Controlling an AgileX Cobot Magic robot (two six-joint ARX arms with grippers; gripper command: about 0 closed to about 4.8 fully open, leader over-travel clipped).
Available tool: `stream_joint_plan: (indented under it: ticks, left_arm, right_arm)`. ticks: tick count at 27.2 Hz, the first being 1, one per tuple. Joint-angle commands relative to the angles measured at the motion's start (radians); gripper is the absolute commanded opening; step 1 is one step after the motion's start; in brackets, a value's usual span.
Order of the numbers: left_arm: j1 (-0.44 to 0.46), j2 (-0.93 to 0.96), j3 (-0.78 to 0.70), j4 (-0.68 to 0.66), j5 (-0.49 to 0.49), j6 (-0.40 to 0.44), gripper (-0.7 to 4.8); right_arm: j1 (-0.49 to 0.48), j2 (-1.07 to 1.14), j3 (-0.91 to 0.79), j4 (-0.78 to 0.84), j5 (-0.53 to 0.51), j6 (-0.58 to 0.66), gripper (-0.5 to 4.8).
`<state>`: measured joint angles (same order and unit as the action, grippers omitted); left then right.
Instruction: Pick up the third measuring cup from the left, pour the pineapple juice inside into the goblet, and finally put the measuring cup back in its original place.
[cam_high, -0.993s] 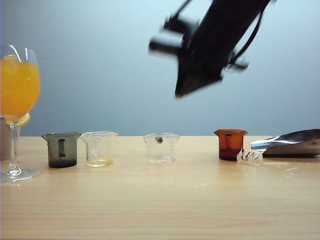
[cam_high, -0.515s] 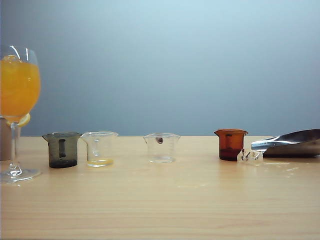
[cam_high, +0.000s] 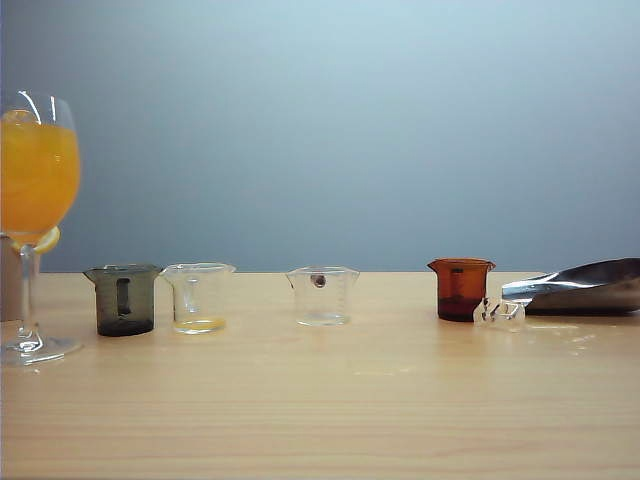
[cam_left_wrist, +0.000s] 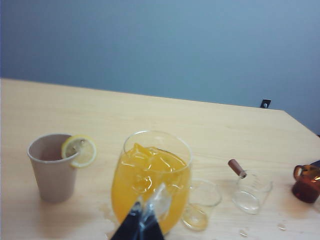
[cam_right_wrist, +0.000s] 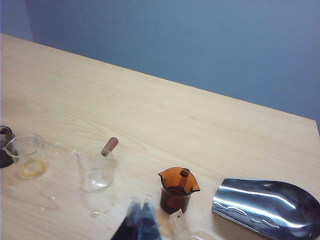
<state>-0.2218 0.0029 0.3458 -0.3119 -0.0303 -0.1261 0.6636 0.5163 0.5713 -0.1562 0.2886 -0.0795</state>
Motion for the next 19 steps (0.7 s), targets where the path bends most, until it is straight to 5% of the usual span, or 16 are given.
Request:
stream_joint_plan:
  ticks: [1,19]
  left_arm:
    - [0.0,-0.001,-0.028,0.073,0.017,0.048,-0.06]
    - [0.0,-0.001,-0.111,0.199,0.049,0.048,-0.06]
  right_arm:
    - [0.0,-0.008,0.002,0.013,0.0,0.001,-0.01]
    - [0.0,-0.007,0.002,0.01,-0.003,0.001,-0.01]
